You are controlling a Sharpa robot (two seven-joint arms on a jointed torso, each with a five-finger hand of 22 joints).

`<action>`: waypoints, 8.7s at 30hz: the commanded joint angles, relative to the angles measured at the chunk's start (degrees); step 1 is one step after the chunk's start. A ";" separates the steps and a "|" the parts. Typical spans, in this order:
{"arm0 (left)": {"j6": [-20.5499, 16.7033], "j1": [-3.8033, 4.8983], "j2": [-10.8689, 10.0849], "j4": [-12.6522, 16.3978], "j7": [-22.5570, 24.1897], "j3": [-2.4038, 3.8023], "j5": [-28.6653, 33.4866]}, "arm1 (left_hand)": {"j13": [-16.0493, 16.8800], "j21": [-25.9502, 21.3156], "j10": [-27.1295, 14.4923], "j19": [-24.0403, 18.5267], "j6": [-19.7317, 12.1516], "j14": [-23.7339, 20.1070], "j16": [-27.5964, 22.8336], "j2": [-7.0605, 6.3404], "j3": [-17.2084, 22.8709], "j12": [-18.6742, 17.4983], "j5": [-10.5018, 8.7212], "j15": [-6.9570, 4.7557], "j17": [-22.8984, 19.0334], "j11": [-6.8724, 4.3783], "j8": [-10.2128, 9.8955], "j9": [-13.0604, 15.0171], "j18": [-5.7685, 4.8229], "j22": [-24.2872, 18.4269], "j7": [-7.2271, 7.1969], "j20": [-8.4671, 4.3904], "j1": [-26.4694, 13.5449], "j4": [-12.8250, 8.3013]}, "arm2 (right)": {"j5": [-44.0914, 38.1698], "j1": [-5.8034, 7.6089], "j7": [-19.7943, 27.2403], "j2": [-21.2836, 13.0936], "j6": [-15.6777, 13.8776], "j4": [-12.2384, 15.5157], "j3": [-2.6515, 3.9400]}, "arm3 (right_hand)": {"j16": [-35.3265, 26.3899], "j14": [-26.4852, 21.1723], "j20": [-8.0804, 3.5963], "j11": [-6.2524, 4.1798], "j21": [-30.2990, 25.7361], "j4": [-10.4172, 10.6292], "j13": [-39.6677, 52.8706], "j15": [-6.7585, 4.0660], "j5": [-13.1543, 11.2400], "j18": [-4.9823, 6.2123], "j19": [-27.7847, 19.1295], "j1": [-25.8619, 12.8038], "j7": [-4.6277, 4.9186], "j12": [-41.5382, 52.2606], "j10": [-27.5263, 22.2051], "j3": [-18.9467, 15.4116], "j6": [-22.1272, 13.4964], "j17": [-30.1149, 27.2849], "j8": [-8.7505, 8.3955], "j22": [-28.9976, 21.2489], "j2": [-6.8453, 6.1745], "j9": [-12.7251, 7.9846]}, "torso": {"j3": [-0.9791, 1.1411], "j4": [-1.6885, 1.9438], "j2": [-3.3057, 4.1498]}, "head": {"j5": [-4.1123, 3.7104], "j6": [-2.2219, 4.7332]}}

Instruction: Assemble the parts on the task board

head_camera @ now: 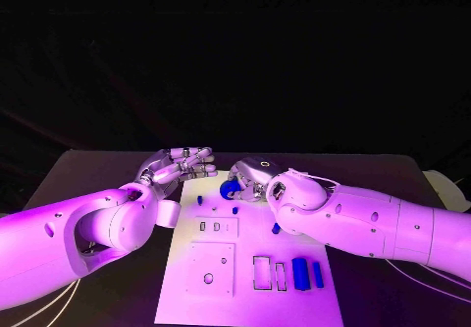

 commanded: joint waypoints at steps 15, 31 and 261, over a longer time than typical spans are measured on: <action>0.92 0.11 -0.07 0.23 0.04 0.04 0.01 | -0.06 -0.33 0.03 -0.15 0.14 0.03 -0.33 0.00 0.11 -0.35 -0.34 0.29 0.10 0.17 -0.24 -0.04 0.75 -0.11 0.11 0.36 0.01 -0.37 | 2.62 -0.09 0.32 -0.18 4.80 0.26 -0.02 | 0.30 5.44 0.78 0.00 -0.29 6.66 3.29 0.43 1.56 -0.52 0.32 -7.53 -0.26 0.94 0.35 -3.93 1.18 12.49 -1.20 5.89 0.63 0.76 | 0.01 -0.04 -0.03 | -0.20 0.06; 0.89 0.11 -0.20 0.14 -0.13 0.04 0.01 | -0.07 -0.36 -0.01 -0.16 0.10 0.04 -0.38 0.04 0.14 -0.42 -0.33 0.30 0.11 0.19 -0.30 -0.04 0.75 -0.13 0.14 0.37 0.02 -0.39 | 3.02 -0.10 -0.31 -2.54 2.94 1.88 -0.01 | 0.44 5.52 0.68 -0.12 -0.09 8.22 3.97 0.35 3.09 -0.60 0.59 -8.93 -0.39 1.57 0.85 -4.22 1.70 12.83 -1.68 6.32 1.55 1.05 | 0.06 -0.11 -0.09 | -0.19 -0.02; 2.00 0.07 2.69 -5.49 -0.71 -0.04 0.02 | -0.02 -0.52 0.37 -0.11 0.44 0.25 -0.98 0.35 0.65 -0.81 -0.33 0.27 0.37 0.14 -0.55 0.02 0.78 -0.38 0.08 0.42 0.49 -0.92 | 0.65 -5.65 -2.86 -3.56 1.61 12.46 -0.93 | -0.36 5.16 0.48 0.01 -3.91 2.53 1.83 0.31 -2.38 0.09 -0.93 -3.35 -0.20 -1.29 -1.53 -6.80 2.32 11.38 -5.22 5.19 -0.60 1.65 | 0.62 -1.08 -2.49 | 2.76 -5.07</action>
